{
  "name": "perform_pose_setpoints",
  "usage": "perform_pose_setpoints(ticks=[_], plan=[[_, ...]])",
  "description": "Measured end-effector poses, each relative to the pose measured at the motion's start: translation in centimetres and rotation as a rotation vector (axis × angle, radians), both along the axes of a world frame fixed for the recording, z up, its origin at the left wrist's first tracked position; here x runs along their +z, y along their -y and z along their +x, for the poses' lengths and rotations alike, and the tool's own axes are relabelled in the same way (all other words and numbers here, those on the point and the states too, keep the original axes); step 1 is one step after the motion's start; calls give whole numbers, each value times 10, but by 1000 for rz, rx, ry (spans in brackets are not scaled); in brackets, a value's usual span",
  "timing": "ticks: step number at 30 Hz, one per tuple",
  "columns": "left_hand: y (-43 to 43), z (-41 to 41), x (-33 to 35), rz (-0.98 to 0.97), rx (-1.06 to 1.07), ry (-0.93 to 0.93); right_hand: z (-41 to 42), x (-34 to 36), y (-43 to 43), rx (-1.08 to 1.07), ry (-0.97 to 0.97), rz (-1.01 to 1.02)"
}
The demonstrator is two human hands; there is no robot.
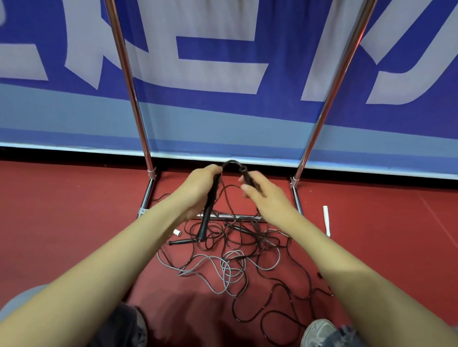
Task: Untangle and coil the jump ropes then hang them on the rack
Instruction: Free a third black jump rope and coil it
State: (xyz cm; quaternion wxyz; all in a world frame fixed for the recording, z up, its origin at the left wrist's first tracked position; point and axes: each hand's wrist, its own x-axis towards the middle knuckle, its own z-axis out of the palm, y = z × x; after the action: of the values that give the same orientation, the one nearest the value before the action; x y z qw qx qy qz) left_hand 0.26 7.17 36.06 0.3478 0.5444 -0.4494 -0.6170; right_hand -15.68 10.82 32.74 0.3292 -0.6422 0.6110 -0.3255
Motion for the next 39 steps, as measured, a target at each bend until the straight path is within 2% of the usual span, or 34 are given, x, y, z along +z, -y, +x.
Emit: perform_pose_setpoints(ticks=[3,5,9,14,16,18,21,23,24,26,29,31,35,39], plan=[[-3,1,-7,15,-109,61,-3,6,-3,-73,-19,-60],[-5,2,-8,-11,-137,-3,-1,9,-3,-93,-6,-38],[-5,2,-9,-55,-18,-91,3,6,-1,-53,-36,35],[-1,5,-6,-21,49,-322,10,12,-4,21,342,174],[0,6,-5,-51,34,-346,10,18,-7,66,578,280],[0,7,-4,-82,6,-332,8,23,-9,103,671,329],[3,14,-4,-144,-62,-139,5,27,-12,125,630,315],[9,20,-6,-236,-34,63,3,30,-12,145,631,322],[13,22,-6,-265,-5,99,0,31,-13,166,620,332],[16,25,-4,-303,-30,86,-3,35,-15,223,590,356],[13,24,-4,-382,-242,142,-9,40,-20,299,604,398],[9,23,-3,-348,-334,102,-14,43,-22,314,610,413],[9,25,5,-300,-293,-30,-29,48,-24,322,572,459],[13,31,9,-339,-285,8,-38,49,-28,355,523,531]])
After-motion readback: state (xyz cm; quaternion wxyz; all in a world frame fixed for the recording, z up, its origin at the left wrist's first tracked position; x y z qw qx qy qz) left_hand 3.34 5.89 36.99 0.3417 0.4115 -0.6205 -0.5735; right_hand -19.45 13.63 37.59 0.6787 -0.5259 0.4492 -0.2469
